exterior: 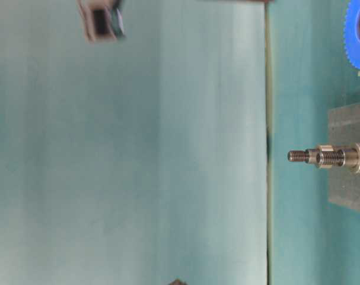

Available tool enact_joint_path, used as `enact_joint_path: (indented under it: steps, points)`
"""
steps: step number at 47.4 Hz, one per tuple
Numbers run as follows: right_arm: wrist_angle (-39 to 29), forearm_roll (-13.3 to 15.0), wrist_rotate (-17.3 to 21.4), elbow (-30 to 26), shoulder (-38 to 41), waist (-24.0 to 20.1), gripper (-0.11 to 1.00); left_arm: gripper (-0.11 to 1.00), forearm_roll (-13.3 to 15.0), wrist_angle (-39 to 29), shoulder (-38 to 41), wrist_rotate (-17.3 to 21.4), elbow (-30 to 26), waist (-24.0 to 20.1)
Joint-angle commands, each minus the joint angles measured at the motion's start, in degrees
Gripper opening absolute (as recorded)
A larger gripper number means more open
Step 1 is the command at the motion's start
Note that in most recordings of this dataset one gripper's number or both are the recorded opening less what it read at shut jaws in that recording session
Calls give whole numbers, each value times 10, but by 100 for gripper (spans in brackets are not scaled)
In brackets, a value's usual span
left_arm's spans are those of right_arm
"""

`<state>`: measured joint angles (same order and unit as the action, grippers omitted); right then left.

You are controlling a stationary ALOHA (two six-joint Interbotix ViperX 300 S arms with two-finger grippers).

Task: Fit the large gear onto the shaft.
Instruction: 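Move the right gripper over the blue gear's center bearing, then lower the right gripper and grip the blue gear by its bearing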

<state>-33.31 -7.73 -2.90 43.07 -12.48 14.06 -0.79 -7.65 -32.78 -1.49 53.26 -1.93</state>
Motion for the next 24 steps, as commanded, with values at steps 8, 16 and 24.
enact_joint_path:
  steps: [8,16,24]
  points:
    - [-17,-3,-32,-63,89,-1,88,0,-2,21,0,-4,-18,-2]
    - [-45,-3,-33,-95,138,-4,88,0,-2,21,4,-12,-18,-2]
    - [-55,-3,-33,-110,156,-11,88,0,-2,22,13,-17,-18,-1]
